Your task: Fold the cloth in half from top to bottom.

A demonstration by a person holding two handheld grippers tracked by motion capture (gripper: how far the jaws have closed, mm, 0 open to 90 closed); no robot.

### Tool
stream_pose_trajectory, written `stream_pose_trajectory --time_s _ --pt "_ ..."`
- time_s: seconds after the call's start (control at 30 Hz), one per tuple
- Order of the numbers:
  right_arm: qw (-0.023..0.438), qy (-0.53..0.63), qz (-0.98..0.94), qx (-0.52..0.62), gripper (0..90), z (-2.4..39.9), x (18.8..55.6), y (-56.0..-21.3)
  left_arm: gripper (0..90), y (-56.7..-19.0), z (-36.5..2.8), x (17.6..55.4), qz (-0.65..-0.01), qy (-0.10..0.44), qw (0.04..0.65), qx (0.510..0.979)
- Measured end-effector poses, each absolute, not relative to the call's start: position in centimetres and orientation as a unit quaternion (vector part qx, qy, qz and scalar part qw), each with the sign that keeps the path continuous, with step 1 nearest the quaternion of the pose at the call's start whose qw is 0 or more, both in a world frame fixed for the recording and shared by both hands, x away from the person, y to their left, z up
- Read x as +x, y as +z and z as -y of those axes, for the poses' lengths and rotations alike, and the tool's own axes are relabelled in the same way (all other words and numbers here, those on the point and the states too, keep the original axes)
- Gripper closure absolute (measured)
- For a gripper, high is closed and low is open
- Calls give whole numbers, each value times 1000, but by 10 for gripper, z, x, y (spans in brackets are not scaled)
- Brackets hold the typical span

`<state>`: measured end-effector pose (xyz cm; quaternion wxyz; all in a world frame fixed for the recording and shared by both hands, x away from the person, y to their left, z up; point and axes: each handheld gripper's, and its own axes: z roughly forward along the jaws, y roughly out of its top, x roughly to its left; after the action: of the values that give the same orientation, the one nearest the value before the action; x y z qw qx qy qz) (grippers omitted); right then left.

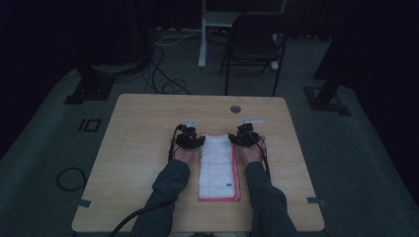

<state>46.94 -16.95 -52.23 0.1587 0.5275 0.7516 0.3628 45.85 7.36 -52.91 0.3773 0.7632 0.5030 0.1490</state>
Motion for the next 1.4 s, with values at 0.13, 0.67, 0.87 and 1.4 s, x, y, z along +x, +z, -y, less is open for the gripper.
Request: stream_pose_trajectory --time_s 0.13,0.67,0.87,1.4 --pt "153 359 -754 529 523 165 472 -526 561 -533 -73 459 -505 149 369 766" --pt "160 328 -760 538 662 157 476 -534 656 -535 -65 461 -510 148 344 774" --pt "142 324 -765 539 833 156 478 -531 872 -531 -57 463 -508 133 329 785" --pt "177 360 -751 524 848 160 476 -503 877 -499 -63 467 -495 144 381 767"
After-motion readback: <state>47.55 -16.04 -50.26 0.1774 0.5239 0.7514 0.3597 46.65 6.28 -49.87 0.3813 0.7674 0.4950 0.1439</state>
